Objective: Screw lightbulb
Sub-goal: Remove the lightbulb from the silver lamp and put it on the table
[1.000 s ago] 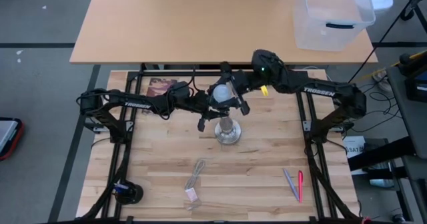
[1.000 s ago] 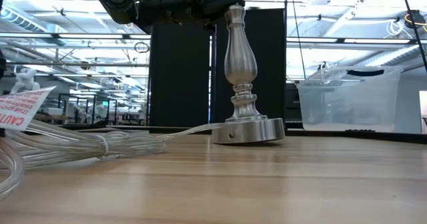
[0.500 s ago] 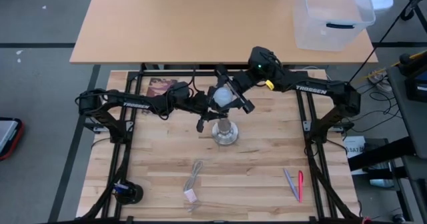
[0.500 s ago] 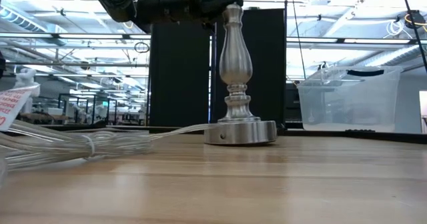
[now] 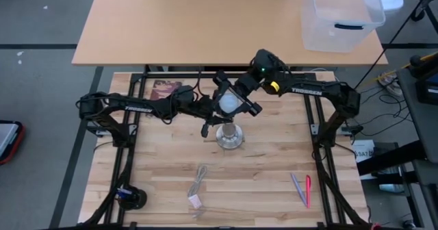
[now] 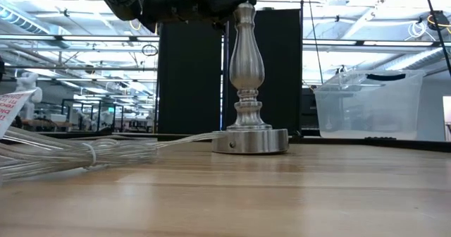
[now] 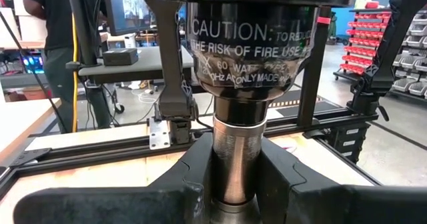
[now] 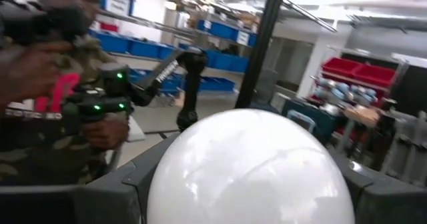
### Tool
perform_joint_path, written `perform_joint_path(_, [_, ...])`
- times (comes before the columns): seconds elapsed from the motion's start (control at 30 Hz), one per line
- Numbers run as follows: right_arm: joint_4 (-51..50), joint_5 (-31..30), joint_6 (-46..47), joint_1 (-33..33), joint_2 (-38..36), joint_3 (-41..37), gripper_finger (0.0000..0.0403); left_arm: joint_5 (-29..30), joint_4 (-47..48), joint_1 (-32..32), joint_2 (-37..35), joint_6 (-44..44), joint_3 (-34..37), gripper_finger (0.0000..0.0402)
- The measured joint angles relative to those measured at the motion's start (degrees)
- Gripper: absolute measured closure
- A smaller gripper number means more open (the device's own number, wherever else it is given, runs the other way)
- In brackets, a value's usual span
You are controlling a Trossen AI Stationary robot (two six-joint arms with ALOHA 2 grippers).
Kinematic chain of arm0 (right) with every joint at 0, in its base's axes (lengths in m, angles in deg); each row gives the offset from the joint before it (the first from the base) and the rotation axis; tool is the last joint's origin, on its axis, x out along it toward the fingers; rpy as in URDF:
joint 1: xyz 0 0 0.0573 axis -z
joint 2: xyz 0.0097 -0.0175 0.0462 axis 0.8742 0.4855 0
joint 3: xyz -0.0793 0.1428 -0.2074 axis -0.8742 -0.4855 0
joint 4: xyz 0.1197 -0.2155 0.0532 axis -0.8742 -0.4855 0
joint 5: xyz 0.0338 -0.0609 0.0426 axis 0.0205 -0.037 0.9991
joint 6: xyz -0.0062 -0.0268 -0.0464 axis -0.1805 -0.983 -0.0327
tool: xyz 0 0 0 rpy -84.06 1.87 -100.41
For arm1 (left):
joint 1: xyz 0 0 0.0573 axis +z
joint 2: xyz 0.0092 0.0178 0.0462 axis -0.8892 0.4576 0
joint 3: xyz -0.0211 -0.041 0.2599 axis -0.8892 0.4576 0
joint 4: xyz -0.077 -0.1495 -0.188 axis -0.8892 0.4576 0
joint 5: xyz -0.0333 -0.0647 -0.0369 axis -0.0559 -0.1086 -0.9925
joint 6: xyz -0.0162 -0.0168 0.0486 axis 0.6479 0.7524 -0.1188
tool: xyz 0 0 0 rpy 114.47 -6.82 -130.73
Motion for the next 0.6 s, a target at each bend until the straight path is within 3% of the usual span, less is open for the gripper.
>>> perform_joint_path(0.13, [4.55, 0.01, 4.51, 0.08, 1.34, 0.04, 0.0148, 0.03, 0.02, 0.00, -0.01, 0.03, 0.00, 0.0326])
perform_joint_path(0.37, [5.61, -6.96, 7.77, -0.03, 0.87, 0.42, 0.0130, 0.42, 0.02, 0.04, 0.01, 0.72, -0.04, 0.0326])
perform_joint_path(0.6, [4.91, -9.31, 9.45, -1.05, -0.21, 0.33, 0.0105, 0.45, 0.13, 0.04, 0.01, 0.48, -0.04, 0.0326])
